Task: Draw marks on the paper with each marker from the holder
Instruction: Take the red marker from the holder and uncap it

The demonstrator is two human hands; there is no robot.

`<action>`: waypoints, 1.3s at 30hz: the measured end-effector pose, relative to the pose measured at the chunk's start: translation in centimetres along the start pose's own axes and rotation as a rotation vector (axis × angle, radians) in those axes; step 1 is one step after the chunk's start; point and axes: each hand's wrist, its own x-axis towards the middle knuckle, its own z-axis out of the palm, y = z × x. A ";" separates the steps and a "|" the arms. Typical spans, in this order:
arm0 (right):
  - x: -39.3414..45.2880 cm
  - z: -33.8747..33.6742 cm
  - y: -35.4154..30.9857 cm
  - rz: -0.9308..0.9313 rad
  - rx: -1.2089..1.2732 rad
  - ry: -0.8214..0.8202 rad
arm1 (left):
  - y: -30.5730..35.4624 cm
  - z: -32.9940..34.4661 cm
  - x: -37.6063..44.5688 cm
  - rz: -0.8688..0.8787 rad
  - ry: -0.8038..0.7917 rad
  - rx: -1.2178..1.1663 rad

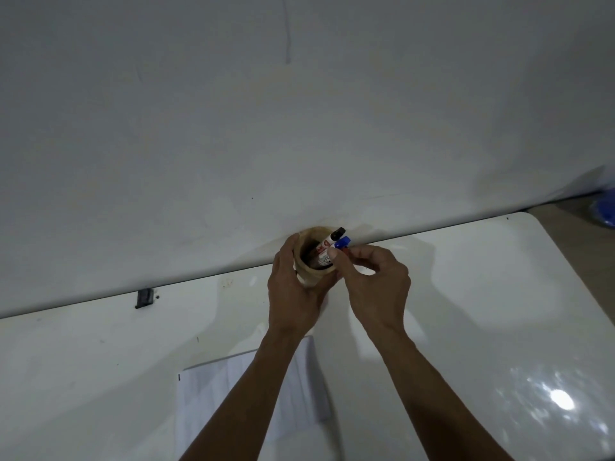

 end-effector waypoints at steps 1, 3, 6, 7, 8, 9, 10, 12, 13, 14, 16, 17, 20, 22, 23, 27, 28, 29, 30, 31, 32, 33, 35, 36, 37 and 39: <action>0.0 0.1 0.0 -0.008 0.005 0.001 | 0.0 0.0 0.0 -0.004 0.003 0.004; 0.0 0.2 0.0 -0.043 0.005 0.007 | 0.1 0.0 0.1 0.005 0.008 0.034; 0.0 0.0 -0.3 -0.086 0.018 0.015 | 0.1 -0.1 0.1 -0.003 -0.001 0.041; 0.1 -0.2 -0.5 -0.088 0.030 0.024 | 0.0 -0.2 0.0 -0.008 -0.004 0.042; 0.1 -0.4 -0.8 -0.082 0.052 0.037 | 0.1 -0.3 0.0 -0.011 -0.010 0.048; 0.2 -0.7 -1.2 -0.065 0.090 0.054 | 0.2 -0.3 0.0 -0.009 -0.019 0.048; 0.4 -1.1 -1.7 -0.042 0.143 0.074 | 0.3 -0.3 0.1 -0.003 -0.026 0.039; 0.8 -2.3 -3.0 -0.015 0.258 0.115 | 0.3 -0.3 0.0 0.006 -0.032 0.030; 0.9 -3.0 -3.7 -0.017 0.306 0.139 | 0.2 -0.3 0.0 0.005 -0.031 0.031; 1.0 -3.7 -4.5 -0.029 0.349 0.164 | 0.2 -0.4 0.0 -0.005 -0.030 0.032; 0.8 -5.4 -6.2 -0.059 0.451 0.197 | 0.5 -0.5 -0.1 -0.034 -0.025 0.073; 0.6 -6.2 -6.9 -0.069 0.503 0.202 | 0.6 -0.6 -0.1 -0.048 -0.030 0.093; -0.2 -7.9 -8.3 -0.097 0.604 0.154 | 0.8 -0.8 -0.3 -0.086 -0.076 0.172; -0.8 -8.1 -8.0 -0.091 0.559 0.105 | 0.4 -1.5 -0.9 -0.148 -0.097 0.266; -1.2 -7.9 -7.6 -0.057 0.498 0.087 | 0.4 -2.0 -1.3 -0.195 -0.089 0.308; -4.0 -6.2 -4.7 0.123 0.322 -0.142 | 1.2 -5.3 -4.1 -0.264 0.029 0.332; -4.9 -5.6 -3.9 0.153 0.262 -0.238 | 1.7 -6.3 -4.9 -0.271 0.021 0.326; -5.8 -5.2 -3.1 0.166 0.173 -0.339 | 2.2 -7.3 -5.6 -0.280 -0.011 0.308; -6.9 -4.7 -2.5 0.166 0.078 -0.432 | 2.8 -8.2 -6.3 -0.291 -0.058 0.280; -7.9 -4.3 -2.1 0.164 0.005 -0.507 | 3.4 -9.1 -7.0 -0.301 -0.112 0.258; -8.9 -4.0 -2.1 0.166 -0.030 -0.561 | 3.9 -9.9 -7.7 -0.306 -0.165 0.246; -9.9 -3.7 -2.1 0.168 -0.049 -0.600 | 4.3 -10.7 -8.5 -0.308 -0.213 0.239; -11.7 -3.1 -2.6 0.152 -0.087 -0.644 | 4.7 -12.3 -9.9 -0.304 -0.288 0.225; -12.6 -2.8 -3.0 0.146 -0.096 -0.656 | 4.8 -13.1 -10.5 -0.301 -0.308 0.221; -13.4 -2.5 -3.4 0.146 -0.092 -0.667 | 4.8 -13.9 -11.1 -0.302 -0.315 0.211; -15.1 -2.0 -4.2 0.150 -0.078 -0.706 | 4.7 -15.7 -12.3 -0.319 -0.296 0.158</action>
